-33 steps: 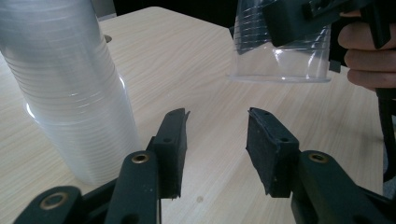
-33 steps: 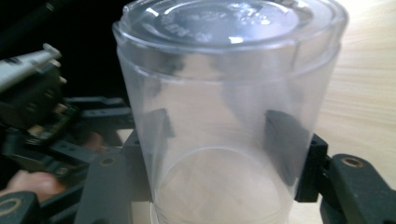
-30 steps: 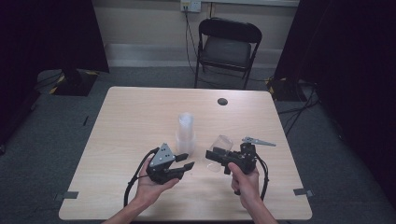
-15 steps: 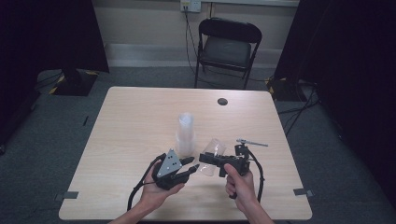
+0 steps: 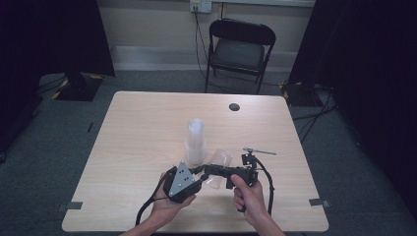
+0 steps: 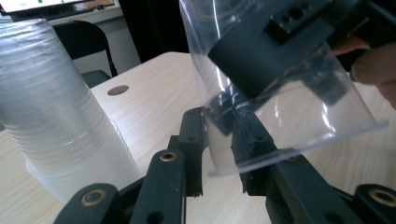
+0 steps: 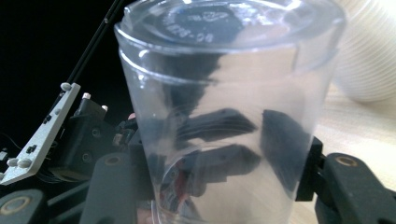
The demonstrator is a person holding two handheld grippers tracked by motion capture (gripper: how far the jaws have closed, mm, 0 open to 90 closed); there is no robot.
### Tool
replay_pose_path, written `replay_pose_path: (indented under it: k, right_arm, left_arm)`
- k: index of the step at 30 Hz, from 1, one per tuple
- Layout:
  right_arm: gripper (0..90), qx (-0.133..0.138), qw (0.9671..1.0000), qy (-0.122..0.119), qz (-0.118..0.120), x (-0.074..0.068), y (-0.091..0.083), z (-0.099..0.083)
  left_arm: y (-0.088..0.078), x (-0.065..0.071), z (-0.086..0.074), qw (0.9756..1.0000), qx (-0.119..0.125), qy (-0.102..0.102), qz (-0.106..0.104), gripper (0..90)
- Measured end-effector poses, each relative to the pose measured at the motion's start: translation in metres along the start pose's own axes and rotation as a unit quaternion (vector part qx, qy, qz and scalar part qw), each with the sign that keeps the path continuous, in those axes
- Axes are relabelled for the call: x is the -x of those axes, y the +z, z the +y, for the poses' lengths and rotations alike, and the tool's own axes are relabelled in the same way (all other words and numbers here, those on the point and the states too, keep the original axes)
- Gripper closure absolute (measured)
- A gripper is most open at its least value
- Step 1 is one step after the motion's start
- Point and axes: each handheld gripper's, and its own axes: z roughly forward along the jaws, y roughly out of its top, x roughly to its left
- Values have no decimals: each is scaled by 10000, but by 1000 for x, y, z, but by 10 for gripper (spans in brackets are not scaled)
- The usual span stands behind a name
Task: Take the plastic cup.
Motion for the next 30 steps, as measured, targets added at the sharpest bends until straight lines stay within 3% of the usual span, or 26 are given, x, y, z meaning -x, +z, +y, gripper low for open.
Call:
replay_pose_path:
  k: [7, 15, 16, 22, 25, 30]
  right_arm:
    - [426, 28, 9999, 137, -9, 1, 5, -2]
    - [306, -11, 9996, 259, 55, 3, 8, -3]
    - [269, 28, 9999, 138, -86, 4, 8, -3]
    - [186, 116, 9993, -130, -341, 4, 6, -3]
    - [172, 127, 9990, -209, -374, 3, 6, -3]
    - [159, 205, 9985, -338, -366, 1, 1, -1]
  left_arm:
    - [1, 1, -1, 9999, -29, 29, 101, 714]
    - [-2, -1, 1, 9999, -62, 36, 144, 840]
    - [-2, -2, 0, 9999, -51, -13, 138, 843]
    - [-2, -3, 0, 9999, -115, -27, 33, 861]
    - [-3, -4, 0, 9999, -124, -88, 38, 863]
    - [-7, -17, -2, 9991, -148, -385, 4, 870]
